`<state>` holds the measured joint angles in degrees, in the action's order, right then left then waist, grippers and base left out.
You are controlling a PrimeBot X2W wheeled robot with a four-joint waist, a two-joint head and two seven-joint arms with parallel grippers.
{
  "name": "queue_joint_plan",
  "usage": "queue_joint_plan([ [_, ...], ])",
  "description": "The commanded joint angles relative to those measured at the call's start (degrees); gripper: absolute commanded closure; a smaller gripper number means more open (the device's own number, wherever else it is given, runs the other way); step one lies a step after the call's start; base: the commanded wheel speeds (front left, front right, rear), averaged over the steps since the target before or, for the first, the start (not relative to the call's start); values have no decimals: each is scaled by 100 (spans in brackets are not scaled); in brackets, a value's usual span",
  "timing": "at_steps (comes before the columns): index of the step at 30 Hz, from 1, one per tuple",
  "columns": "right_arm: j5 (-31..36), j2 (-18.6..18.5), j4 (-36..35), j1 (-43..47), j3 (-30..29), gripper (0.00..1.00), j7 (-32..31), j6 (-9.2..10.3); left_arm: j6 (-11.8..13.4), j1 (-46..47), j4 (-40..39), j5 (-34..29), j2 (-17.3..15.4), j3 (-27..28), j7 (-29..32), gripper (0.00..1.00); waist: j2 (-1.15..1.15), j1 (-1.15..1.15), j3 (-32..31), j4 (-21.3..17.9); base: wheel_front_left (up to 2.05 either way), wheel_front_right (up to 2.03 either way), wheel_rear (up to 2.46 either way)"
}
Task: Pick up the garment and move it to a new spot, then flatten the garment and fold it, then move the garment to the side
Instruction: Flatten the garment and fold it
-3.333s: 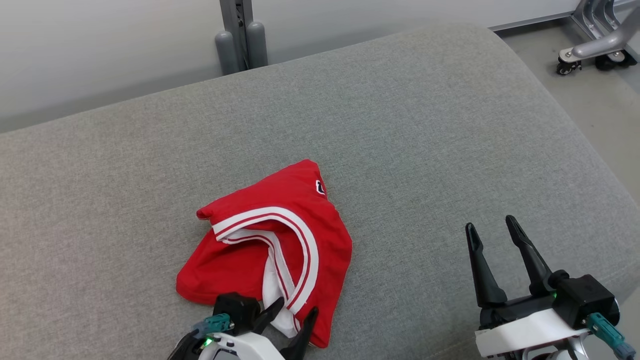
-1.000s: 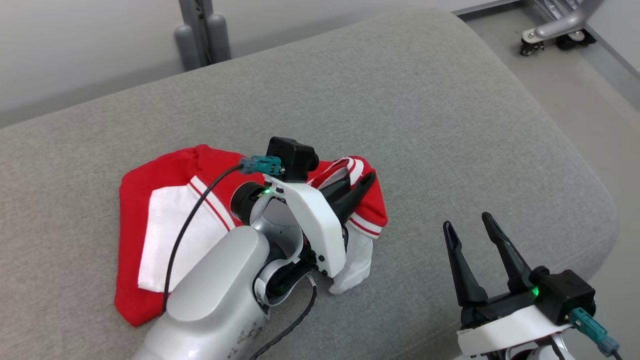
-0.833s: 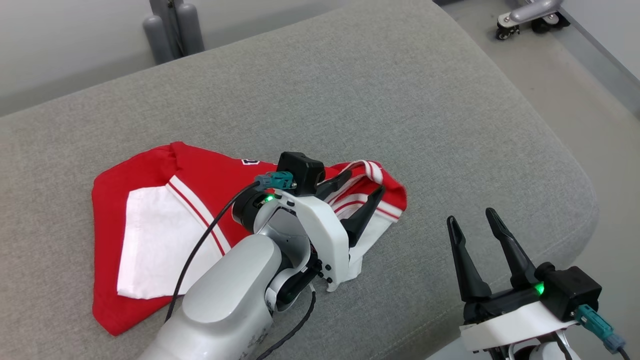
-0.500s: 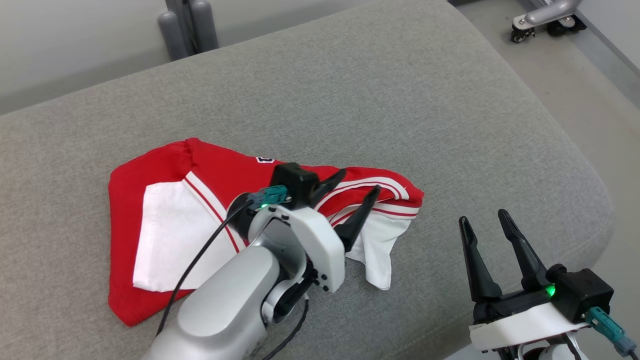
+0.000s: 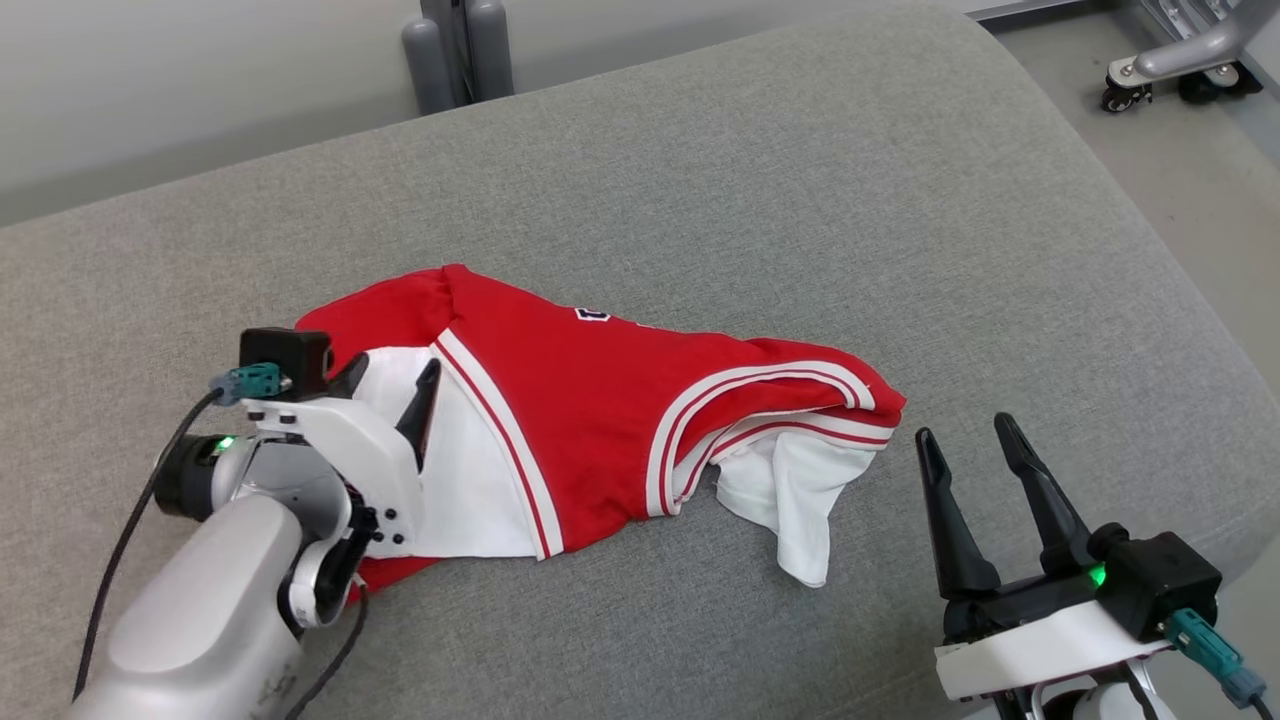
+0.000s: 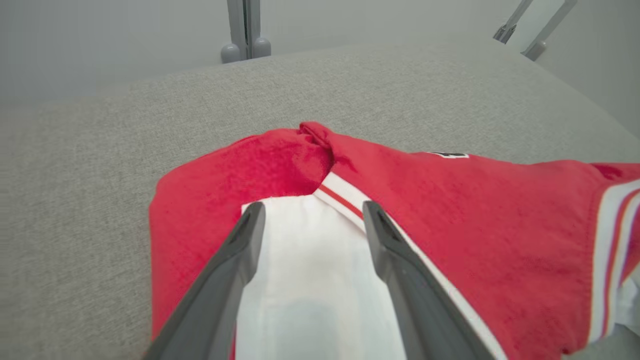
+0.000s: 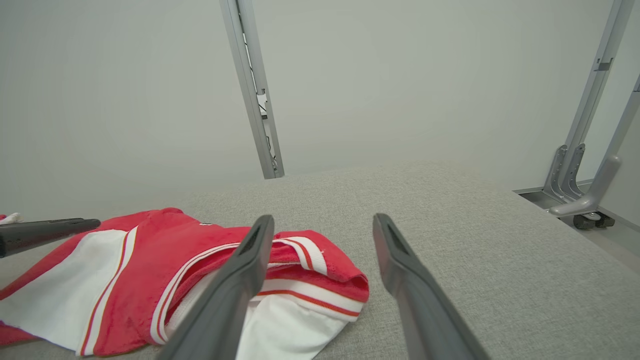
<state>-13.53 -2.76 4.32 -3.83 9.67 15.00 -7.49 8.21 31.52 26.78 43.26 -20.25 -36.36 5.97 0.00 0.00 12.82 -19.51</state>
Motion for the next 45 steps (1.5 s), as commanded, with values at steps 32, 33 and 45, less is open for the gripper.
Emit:
queue_joint_plan([
  [32, 175, -25, 124, 137, 14, 0, 28, -1, -627, -237, 924, 320, 308, -400, 332, 100, 0, 0, -277, 129, 0, 0, 0],
  [33, 176, -25, 126, 136, 13, 0, 28, -1, -636, -265, 917, 327, 302, -405, 333, 100, 0, 0, -283, 128, 0, 0, 0],
  [45, 203, -25, 124, 286, -56, 0, 29, -1, -1036, -1037, -1007, 583, 340, -837, 618, 100, 0, 0, -412, 191, 0, 0, 0],
])
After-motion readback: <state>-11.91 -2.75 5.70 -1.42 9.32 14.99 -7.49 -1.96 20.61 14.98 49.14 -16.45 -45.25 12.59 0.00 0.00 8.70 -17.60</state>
